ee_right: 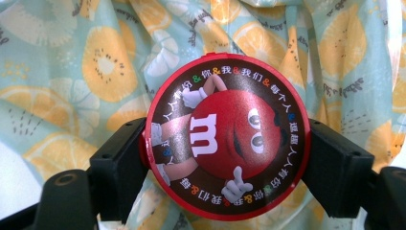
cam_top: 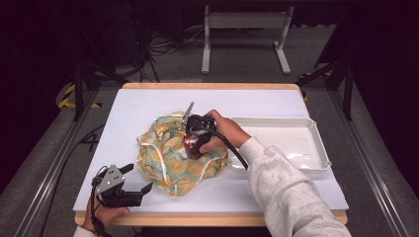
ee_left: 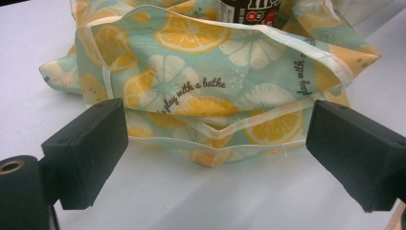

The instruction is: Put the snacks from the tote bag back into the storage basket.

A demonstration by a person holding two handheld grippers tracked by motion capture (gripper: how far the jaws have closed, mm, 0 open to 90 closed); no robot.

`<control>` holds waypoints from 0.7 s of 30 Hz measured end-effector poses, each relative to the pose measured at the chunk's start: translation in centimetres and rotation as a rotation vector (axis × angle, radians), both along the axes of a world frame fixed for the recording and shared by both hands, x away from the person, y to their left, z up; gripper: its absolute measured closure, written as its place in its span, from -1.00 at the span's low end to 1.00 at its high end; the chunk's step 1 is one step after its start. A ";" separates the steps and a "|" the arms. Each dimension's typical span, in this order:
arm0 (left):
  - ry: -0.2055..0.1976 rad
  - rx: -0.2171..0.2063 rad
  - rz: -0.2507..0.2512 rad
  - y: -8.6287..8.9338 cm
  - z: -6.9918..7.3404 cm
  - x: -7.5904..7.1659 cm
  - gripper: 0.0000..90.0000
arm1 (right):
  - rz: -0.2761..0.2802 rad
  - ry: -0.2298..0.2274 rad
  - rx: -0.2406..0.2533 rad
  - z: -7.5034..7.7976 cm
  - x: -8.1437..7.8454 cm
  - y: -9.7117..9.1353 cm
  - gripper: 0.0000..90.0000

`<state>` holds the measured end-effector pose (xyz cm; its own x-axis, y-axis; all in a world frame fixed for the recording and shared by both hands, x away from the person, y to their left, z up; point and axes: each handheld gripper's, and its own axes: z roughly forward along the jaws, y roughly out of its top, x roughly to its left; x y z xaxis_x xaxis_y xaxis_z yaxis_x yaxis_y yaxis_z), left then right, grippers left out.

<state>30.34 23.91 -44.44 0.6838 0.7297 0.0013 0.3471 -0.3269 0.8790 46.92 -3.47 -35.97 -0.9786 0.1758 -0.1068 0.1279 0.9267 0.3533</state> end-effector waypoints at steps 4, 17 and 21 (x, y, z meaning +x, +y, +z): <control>0.000 0.002 0.000 0.0 0.0 0.0 -0.83 | 0.007 -0.005 -0.003 0.3 -0.2 -0.2 -0.48; -0.002 0.006 0.004 0.0 0.1 -0.1 -0.83 | 0.005 -0.008 0.020 2.0 -1.1 -0.9 -0.48; -0.001 0.007 0.003 0.0 0.0 -0.1 -0.83 | 0.000 -0.017 0.015 2.2 -1.1 -1.3 -0.48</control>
